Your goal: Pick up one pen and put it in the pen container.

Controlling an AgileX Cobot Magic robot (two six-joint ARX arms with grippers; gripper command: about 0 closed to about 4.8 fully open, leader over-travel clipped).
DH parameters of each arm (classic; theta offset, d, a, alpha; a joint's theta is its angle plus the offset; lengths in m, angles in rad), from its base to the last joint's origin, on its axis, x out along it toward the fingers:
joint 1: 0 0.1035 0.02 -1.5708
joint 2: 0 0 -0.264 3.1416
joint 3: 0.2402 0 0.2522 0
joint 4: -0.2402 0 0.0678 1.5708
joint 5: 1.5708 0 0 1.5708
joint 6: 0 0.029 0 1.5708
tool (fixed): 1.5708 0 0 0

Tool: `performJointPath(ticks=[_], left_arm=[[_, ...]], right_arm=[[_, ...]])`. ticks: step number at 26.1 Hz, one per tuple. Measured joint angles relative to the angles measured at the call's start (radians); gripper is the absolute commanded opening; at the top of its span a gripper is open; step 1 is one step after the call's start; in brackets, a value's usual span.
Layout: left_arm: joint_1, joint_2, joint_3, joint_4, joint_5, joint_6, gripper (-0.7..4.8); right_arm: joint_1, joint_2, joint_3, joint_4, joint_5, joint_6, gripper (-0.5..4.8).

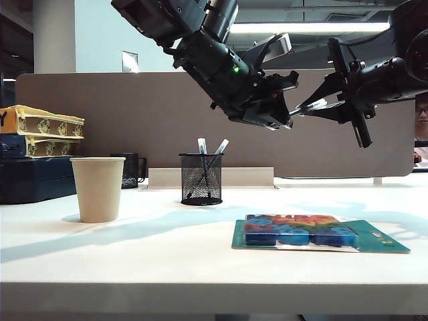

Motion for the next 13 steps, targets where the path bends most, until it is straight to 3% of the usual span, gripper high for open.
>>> performJointPath(ticks=[13], left_arm=[[0.068,-0.083,0.000,-0.078,0.005,0.023,1.21]], right_arm=[[0.001,0.001,0.069,0.025,-0.051,-0.042,0.11]])
